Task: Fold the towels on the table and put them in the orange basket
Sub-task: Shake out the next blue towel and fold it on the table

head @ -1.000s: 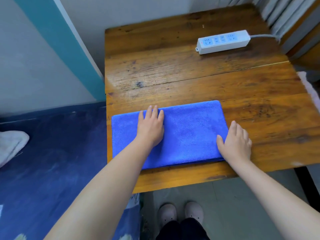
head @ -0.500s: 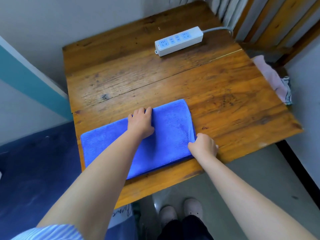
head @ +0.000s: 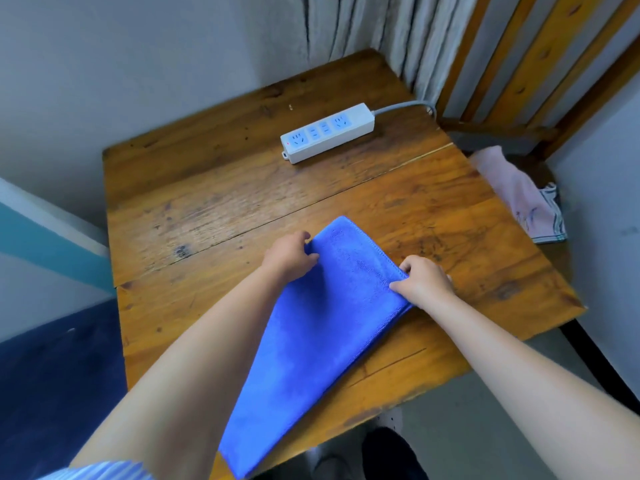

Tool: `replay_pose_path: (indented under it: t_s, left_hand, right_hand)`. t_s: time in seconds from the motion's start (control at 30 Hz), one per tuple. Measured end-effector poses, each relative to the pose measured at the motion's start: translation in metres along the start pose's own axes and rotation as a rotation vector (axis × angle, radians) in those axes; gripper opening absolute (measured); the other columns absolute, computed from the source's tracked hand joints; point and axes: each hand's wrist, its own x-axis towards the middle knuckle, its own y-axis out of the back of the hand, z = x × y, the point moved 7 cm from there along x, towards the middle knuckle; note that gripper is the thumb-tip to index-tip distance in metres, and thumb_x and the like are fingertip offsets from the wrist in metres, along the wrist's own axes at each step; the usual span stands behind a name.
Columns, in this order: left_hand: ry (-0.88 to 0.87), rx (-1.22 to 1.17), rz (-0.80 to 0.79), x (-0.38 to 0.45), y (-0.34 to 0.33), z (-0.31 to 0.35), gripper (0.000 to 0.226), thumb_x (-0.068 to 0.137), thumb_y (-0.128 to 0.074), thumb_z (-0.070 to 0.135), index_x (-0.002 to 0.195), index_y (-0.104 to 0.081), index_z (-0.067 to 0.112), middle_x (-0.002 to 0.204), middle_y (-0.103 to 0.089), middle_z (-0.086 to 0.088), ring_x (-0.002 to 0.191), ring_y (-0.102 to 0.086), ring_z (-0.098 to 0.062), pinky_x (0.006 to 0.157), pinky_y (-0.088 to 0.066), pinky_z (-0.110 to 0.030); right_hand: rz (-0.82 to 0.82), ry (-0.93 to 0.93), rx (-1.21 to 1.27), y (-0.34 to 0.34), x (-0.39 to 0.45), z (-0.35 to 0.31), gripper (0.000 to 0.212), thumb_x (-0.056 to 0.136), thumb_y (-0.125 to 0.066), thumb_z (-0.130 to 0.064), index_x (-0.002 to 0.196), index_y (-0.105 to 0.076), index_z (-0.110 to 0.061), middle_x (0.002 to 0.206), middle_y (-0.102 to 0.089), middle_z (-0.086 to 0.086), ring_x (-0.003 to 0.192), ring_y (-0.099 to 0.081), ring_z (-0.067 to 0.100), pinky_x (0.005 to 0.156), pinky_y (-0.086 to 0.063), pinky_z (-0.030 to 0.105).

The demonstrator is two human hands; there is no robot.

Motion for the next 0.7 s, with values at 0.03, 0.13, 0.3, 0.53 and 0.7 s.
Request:
replay_pose_path:
  t_s: [0.03,0.13,0.3,0.53,0.7]
  left_hand:
    - [-0.005,-0.056,-0.008,0.006,0.000,0.009,0.049,0.089,-0.052,0.021,0.136,-0.039,0.012,0.132,-0.051,-0.009,0.118,-0.049,-0.027,0.095,-0.041,-0.033]
    - [0.028,-0.248,-0.008,0.023,0.002,0.031,0.049,0.089,-0.053,0.020,0.135,-0.039,0.012,0.128,-0.053,-0.009,0.115,-0.052,-0.025,0.090,-0.041,-0.028]
    - [0.069,-0.482,-0.026,0.041,0.012,0.057,0.048,0.087,-0.052,0.010,0.134,-0.043,0.015,0.118,-0.053,-0.006,0.095,-0.053,-0.022,0.076,-0.041,-0.022]
    - [-0.043,-0.616,-0.012,0.029,0.059,0.071,0.026,0.082,-0.049,-0.002,0.067,-0.054,0.019,0.065,-0.051,0.001,0.057,-0.049,-0.010,0.052,-0.038,-0.017]
    - [-0.142,-0.396,0.100,-0.007,0.099,0.044,0.033,0.074,-0.050,-0.008,0.061,-0.048,0.022,0.063,-0.047,0.002,0.052,-0.039,-0.009,0.043,-0.033,-0.013]
  right_hand:
    - [-0.008,0.029,-0.001,0.006,0.008,-0.001,0.015,0.082,-0.061,-0.019,0.095,-0.057,-0.019,0.114,-0.060,0.003,0.112,-0.050,0.026,0.094,-0.033,0.033]
    - [-0.030,0.111,0.004,0.021,0.027,0.000,0.026,0.081,-0.063,-0.018,0.107,-0.061,-0.014,0.117,-0.062,0.004,0.113,-0.051,0.026,0.098,-0.036,0.035]
    - [-0.057,0.252,0.064,0.041,0.041,-0.004,0.023,0.079,-0.064,-0.012,0.102,-0.065,-0.008,0.112,-0.065,0.008,0.107,-0.055,0.026,0.087,-0.042,0.030]
    - [0.082,0.547,0.070,0.082,0.025,-0.040,0.020,0.075,-0.065,-0.004,0.094,-0.066,0.000,0.099,-0.063,0.015,0.092,-0.054,0.026,0.069,-0.031,0.022]
    - [0.197,0.657,0.045,0.093,-0.018,-0.065,0.018,0.075,-0.064,-0.004,0.093,-0.066,-0.002,0.090,-0.058,0.011,0.082,-0.052,0.024,0.072,-0.036,0.027]
